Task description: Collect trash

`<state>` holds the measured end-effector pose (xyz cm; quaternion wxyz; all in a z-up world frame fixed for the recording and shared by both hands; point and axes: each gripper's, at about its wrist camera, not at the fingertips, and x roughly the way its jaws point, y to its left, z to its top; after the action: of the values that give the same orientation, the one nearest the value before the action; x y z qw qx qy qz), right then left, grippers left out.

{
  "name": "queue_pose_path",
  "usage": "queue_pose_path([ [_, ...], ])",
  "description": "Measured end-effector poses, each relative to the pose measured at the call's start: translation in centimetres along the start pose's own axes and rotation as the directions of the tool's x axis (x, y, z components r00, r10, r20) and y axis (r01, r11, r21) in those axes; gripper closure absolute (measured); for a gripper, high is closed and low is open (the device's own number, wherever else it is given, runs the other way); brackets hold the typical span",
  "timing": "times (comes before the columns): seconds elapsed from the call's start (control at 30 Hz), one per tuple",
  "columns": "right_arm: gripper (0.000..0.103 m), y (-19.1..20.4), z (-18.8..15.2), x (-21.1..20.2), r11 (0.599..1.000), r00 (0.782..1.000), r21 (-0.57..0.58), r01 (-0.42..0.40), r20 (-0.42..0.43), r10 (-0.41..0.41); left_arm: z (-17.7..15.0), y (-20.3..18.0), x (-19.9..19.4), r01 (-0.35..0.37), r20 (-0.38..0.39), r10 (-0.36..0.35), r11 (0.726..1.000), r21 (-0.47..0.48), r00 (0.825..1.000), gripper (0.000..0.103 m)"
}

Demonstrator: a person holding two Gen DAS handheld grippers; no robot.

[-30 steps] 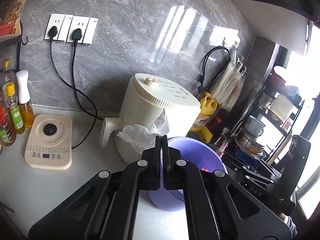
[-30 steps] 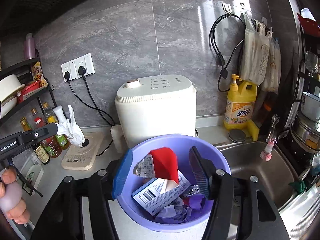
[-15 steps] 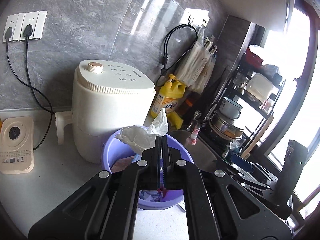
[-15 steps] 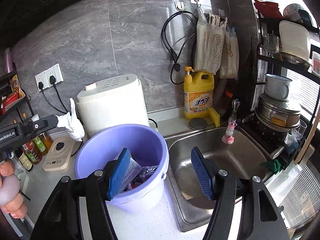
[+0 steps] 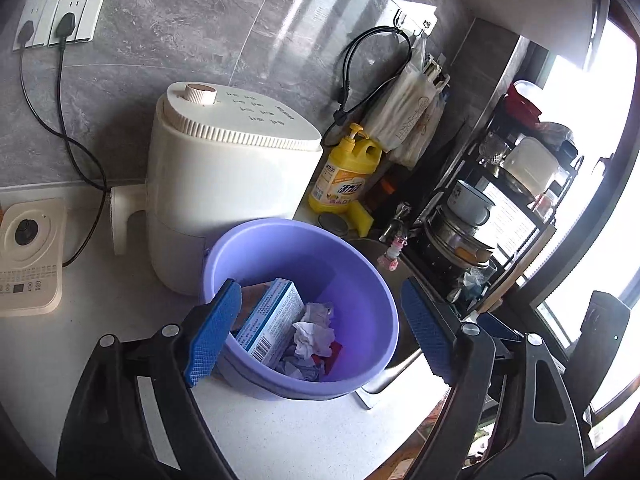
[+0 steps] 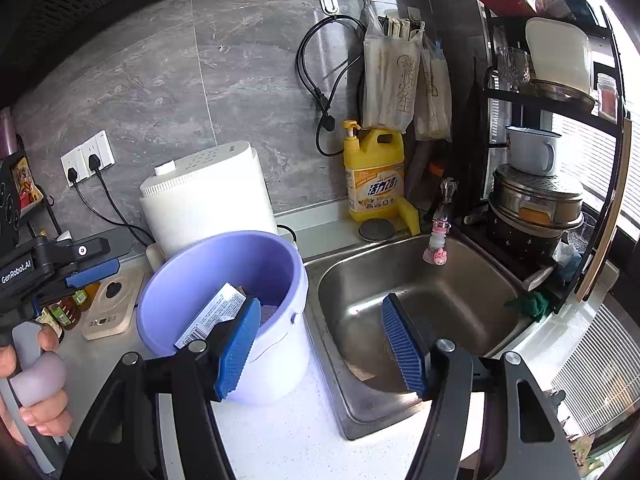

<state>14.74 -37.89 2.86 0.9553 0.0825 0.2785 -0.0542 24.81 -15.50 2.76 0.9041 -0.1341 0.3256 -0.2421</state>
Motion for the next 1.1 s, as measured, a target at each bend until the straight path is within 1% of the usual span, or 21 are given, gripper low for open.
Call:
queue_pose_path([
  [0.1, 0.040, 0.9, 0.0, 0.2, 1.000, 1.000, -0.014, -0.026, -0.005, 0.026, -0.2, 1.0, -1.5, -0.057, 0.014, 0.057, 0.998, 0.015, 0.998, 0.016],
  [0.23, 0.039, 2.3, 0.1, 0.3, 0.997, 0.998, -0.032, -0.065, -0.011, 0.064, -0.5, 2.2, -3.5, -0.123, 0.022, 0.123, 0.992, 0.011, 0.992, 0.015],
  [0.3, 0.035, 2.9, 0.1, 0.3, 0.996, 0.996, -0.035, -0.084, -0.018, 0.084, -0.7, 2.8, -4.6, -0.156, 0.030, 0.156, 0.988, 0.009, 0.987, 0.014],
  [0.33, 0.035, 3.2, 0.1, 0.3, 0.995, 0.995, -0.035, -0.094, -0.023, 0.093, -0.8, 3.2, -5.3, -0.175, 0.035, 0.175, 0.985, 0.009, 0.984, 0.014],
  [0.43, 0.033, 4.1, 0.1, 0.3, 0.991, 0.991, -0.036, -0.129, -0.038, 0.128, -1.3, 4.0, -7.3, -0.230, 0.050, 0.230, 0.973, 0.009, 0.972, 0.012],
  [0.5, 0.029, 4.8, 0.1, 0.3, 0.988, 0.989, -0.041, -0.146, -0.046, 0.144, -1.5, 4.5, -8.7, -0.265, 0.062, 0.264, 0.964, 0.013, 0.963, 0.010],
  [0.57, 0.028, 5.6, 0.2, 0.1, 0.985, 0.986, -0.051, -0.162, -0.054, 0.159, -1.8, 5.0, -10.3, -0.296, 0.072, 0.294, 0.955, 0.014, 0.953, 0.008],
  [0.67, 0.022, 6.7, 0.3, -0.4, 0.981, 0.982, -0.070, -0.182, -0.059, 0.178, -1.9, 5.7, -12.3, -0.325, 0.065, 0.325, 0.946, -0.012, 0.944, 0.006],
  [0.77, 0.017, 7.8, 0.2, -1.2, 0.974, 0.977, -0.082, -0.209, -0.064, 0.204, -2.1, 6.0, -14.2, -0.373, 0.068, 0.373, 0.928, -0.002, 0.925, 0.006],
  [0.9, 0.008, 9.0, 0.1, -2.5, 0.965, 0.968, -0.087, -0.248, -0.067, 0.243, -2.5, 5.8, -16.9, -0.413, 0.095, 0.410, 0.911, 0.011, 0.907, 0.006],
  [1.0, 0.008, 9.7, 0.0, -3.5, 0.957, 0.961, -0.098, -0.272, -0.068, 0.266, -2.8, 5.3, -18.6, -0.438, 0.118, 0.432, 0.899, 0.024, 0.894, 0.006],
  [1.1, 0.008, 10.2, -0.2, -4.3, 0.947, 0.952, -0.106, -0.302, -0.078, 0.295, -3.2, 4.8, -20.3, -0.445, 0.139, 0.438, 0.895, 0.020, 0.888, 0.006],
])
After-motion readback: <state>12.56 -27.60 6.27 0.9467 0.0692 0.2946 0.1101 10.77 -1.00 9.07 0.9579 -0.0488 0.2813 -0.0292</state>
